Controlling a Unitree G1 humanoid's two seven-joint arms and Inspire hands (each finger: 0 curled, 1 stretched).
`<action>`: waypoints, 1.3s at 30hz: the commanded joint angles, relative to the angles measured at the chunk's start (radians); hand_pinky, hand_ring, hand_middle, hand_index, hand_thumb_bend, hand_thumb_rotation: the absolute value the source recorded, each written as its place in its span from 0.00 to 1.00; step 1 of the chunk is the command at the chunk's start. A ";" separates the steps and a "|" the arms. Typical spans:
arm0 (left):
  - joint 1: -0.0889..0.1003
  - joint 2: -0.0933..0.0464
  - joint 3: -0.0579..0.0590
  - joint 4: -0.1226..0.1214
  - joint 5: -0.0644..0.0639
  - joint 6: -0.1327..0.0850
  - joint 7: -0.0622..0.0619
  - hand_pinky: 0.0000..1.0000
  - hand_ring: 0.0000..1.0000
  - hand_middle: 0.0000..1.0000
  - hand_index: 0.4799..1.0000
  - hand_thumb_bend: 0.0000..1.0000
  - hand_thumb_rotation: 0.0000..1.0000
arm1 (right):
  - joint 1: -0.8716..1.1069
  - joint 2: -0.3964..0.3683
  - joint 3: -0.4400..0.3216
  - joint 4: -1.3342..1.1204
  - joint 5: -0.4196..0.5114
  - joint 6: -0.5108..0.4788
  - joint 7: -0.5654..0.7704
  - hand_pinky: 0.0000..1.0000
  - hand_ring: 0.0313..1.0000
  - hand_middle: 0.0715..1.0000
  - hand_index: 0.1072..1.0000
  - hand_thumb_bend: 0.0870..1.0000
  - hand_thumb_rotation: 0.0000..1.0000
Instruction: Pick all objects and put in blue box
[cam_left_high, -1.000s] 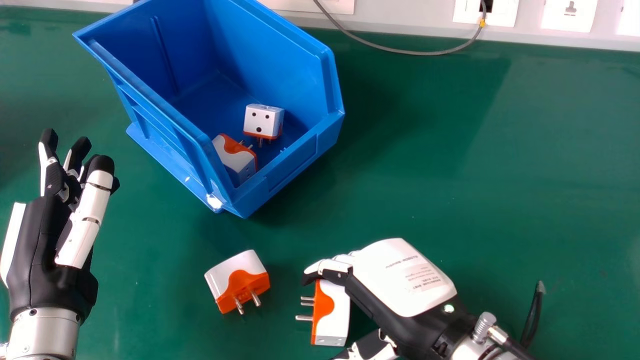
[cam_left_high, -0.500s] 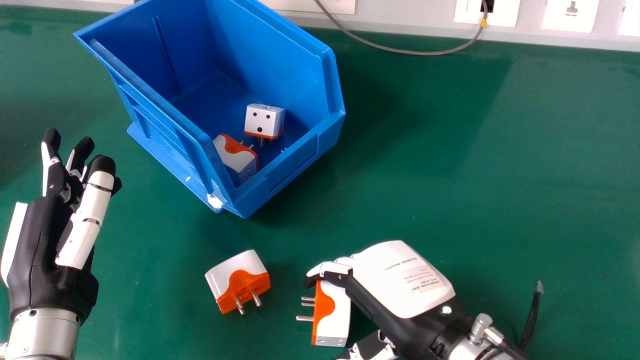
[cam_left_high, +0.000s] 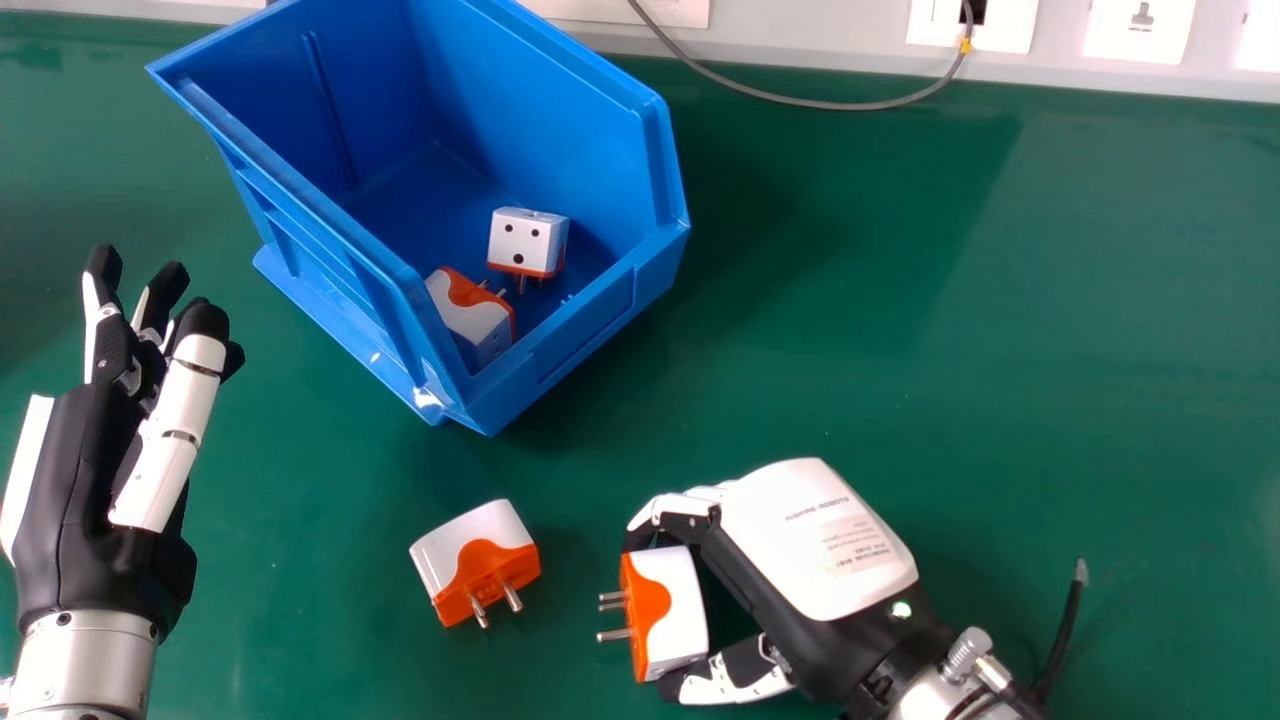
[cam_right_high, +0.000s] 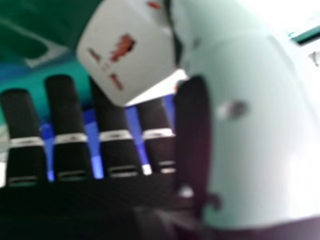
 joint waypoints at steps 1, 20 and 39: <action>-0.009 0.009 0.008 -0.003 -0.011 -0.028 -0.009 0.90 0.96 0.98 0.96 0.34 0.60 | -0.019 0.002 0.006 0.013 -0.002 -0.013 -0.036 0.47 0.53 0.55 0.56 0.48 0.13; -0.012 0.013 0.009 -0.012 -0.022 -0.009 -0.011 0.91 0.97 0.98 0.96 0.35 0.61 | -0.028 0.003 -0.001 0.020 0.036 -0.014 -0.064 0.37 0.46 0.52 0.44 0.45 0.02; -0.004 0.014 0.008 -0.022 -0.018 -0.008 -0.004 0.93 0.98 0.99 0.96 0.34 0.62 | 0.068 0.011 -0.077 -0.316 0.137 0.065 0.103 0.34 0.44 0.50 0.42 0.45 0.00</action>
